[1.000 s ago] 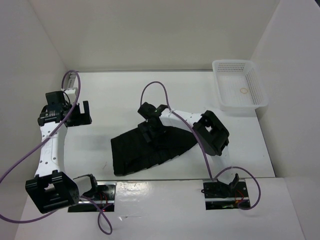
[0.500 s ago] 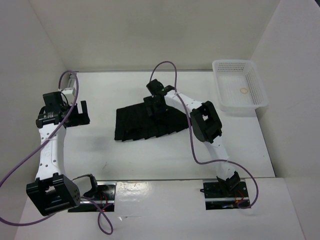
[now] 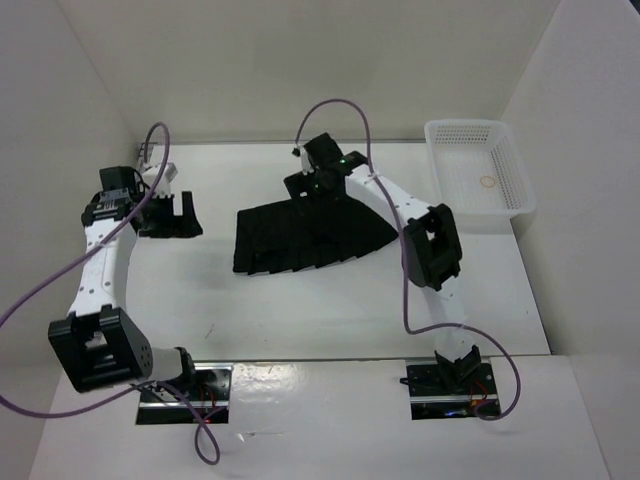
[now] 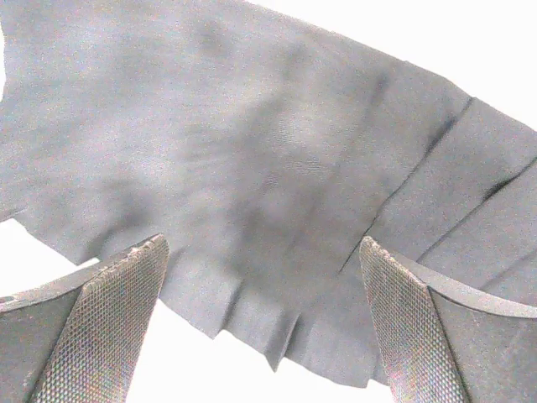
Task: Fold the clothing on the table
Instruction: Fold the skirt
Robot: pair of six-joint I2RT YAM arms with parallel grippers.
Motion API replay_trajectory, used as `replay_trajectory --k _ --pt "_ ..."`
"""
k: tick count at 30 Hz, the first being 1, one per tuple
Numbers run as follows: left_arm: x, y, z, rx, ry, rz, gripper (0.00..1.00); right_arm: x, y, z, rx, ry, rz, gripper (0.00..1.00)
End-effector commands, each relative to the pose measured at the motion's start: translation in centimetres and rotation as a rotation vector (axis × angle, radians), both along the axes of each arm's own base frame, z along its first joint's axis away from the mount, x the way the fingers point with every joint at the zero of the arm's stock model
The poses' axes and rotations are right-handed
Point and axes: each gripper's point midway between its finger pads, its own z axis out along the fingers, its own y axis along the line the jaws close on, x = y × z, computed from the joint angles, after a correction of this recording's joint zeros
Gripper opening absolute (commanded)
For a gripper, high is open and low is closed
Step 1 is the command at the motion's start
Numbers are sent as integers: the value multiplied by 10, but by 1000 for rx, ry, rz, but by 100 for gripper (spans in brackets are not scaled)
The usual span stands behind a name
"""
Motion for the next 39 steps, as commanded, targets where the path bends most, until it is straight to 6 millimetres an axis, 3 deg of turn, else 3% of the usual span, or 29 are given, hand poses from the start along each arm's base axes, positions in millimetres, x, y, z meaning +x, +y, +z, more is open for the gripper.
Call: replay_trajectory --k 1,2,4,5,6,7,8,9,10,11,12,14,17,24,25,30,33,39 --pt "48 -24 34 -38 -158 -167 100 -21 16 162 252 -226 226 99" --pt "61 -30 25 -41 -142 -198 100 -23 -2 194 287 -278 240 99" --pt "85 -39 28 -47 -181 -250 100 -31 -21 201 282 -300 325 99" --pt "96 -42 6 -68 -135 -273 100 -29 -49 211 280 -321 300 99" --pt "103 -47 -2 -83 -124 -298 100 -31 -65 196 277 -281 291 99" --pt "111 -53 -2 -119 -132 -336 100 -30 -92 193 310 -261 296 99" --pt "118 -55 -28 -149 -81 -361 100 -37 -106 199 334 -268 294 99" --pt "122 -58 -37 -167 -71 -386 100 -45 -120 179 349 -206 269 99" --pt "126 -60 -45 -185 -62 -407 100 -55 -127 176 391 -189 292 99" --pt "130 -65 -62 -227 -38 -429 100 -60 -148 181 393 -219 281 99" --pt "134 -65 -66 -232 -41 -448 100 -72 -155 162 400 -172 272 99" --pt "138 -71 -83 -283 -17 -473 100 -82 -164 155 386 -181 286 99" --pt "147 -75 -91 -330 -6 -509 100 -99 -181 152 377 -183 253 99" --pt "174 -79 -96 -393 -23 -538 100 -105 -212 151 398 -181 164 99" --pt "174 -79 -104 -409 3 -527 100 -105 -216 155 395 -195 156 99" --pt "180 -86 -112 -441 20 -541 100 -107 -225 153 401 -193 128 99" --pt "174 -94 -127 -431 74 -543 100 -108 -225 156 399 -202 129 99" --pt "169 -107 -140 -414 113 -567 100 -108 -223 154 413 -189 126 99"
